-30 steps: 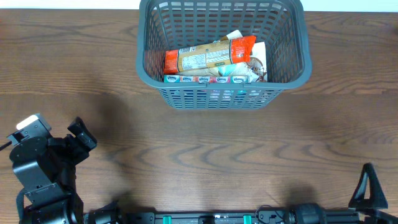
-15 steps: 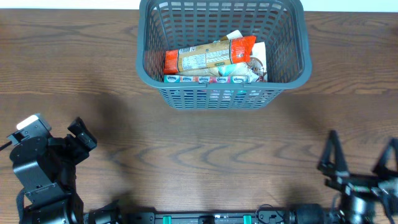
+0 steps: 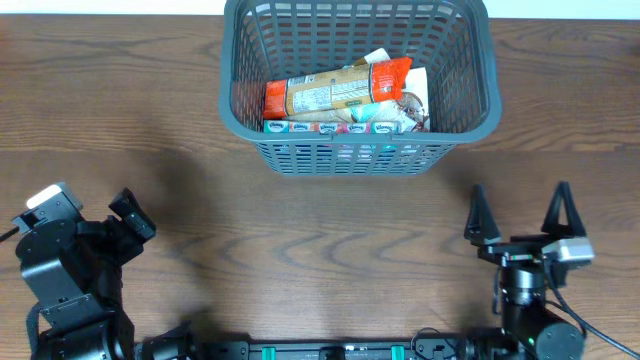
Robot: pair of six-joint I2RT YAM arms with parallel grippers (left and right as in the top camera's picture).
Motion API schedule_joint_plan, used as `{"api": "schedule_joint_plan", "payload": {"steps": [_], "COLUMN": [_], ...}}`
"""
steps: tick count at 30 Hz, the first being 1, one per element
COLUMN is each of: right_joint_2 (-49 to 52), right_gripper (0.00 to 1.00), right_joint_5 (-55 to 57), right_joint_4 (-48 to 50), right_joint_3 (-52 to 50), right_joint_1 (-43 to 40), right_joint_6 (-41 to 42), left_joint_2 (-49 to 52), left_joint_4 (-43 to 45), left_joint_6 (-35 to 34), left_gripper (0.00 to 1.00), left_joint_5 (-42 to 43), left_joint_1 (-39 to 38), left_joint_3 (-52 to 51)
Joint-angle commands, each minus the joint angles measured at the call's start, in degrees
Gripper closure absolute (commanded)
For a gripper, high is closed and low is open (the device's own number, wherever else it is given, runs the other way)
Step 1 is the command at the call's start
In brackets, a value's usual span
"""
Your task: Pack container
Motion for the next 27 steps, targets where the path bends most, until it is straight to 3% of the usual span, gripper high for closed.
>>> {"api": "schedule_joint_plan", "payload": {"steps": [1,10,23,27], "right_joint_2": [-0.59,-0.61,-0.61,-0.63], "right_gripper": [0.01,0.01,0.01,0.01], "right_joint_5": [-0.83,-0.66,-1.9,-1.88], "right_joint_4": [2.56,3.19,-18.93,-18.73], "right_joint_3": [-3.8,-7.87,-7.87,-7.87], "right_joint_1": [-0.52,-0.52,-0.5,-0.5], "right_joint_6": [0.2,-0.07,-0.22,-0.26], "left_joint_2": [-0.24,-0.24,-0.24,-0.24], "left_joint_4": [0.07,0.04,0.04,0.04], "left_joint_6": [-0.13,-0.13,-0.13,-0.13], "left_gripper": [0.01,0.01,0.01,0.01], "left_joint_5": [-0.09,-0.09,-0.09,-0.09], "left_joint_1": [-0.24,-0.24,-0.24,-0.24], "left_joint_3": [-0.28,-0.28,-0.28,-0.28]}}
